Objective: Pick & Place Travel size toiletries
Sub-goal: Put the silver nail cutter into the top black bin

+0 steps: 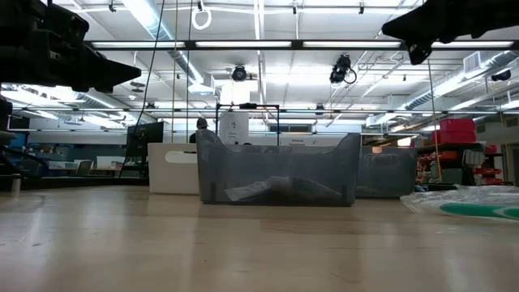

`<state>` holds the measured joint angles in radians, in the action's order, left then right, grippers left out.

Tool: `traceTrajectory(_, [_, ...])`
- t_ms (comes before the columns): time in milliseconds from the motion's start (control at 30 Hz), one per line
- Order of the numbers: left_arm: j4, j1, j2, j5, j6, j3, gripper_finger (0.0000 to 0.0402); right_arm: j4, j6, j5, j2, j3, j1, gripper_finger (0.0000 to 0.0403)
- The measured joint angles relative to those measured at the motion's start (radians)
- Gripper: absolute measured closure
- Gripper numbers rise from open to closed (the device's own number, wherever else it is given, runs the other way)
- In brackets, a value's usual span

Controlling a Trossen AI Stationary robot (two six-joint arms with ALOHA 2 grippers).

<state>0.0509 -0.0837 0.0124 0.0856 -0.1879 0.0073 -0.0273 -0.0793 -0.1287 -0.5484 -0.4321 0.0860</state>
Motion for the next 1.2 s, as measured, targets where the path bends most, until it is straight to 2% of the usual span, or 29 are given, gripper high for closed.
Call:
traceTrajectory(233, [0.000,0.000,0.000,0.000,0.000,0.000,0.0374,-0.007,0.013,0.010,-0.134,-0.045,0.000,0.0402])
traceTrajectory(433, [0.000,0.000,0.000,0.000,0.000,0.000,0.0374,-0.085,0.009,0.059,-0.215,-0.090,0.006,0.0402])
traceTrajectory(633, [0.000,0.000,0.000,0.000,0.000,0.000,0.0374,-0.170,0.008,0.061,-0.279,-0.171,0.043,0.0402])
traceTrajectory(933, [0.000,0.000,0.000,0.000,0.000,-0.001,0.0374,-0.385,-0.122,0.060,-0.387,-0.341,0.102,0.0402])
traceTrajectory(1200, [0.000,0.000,0.000,0.000,0.000,-0.001,0.0374,-0.450,-0.209,0.060,-0.476,-0.359,0.140,0.0398])
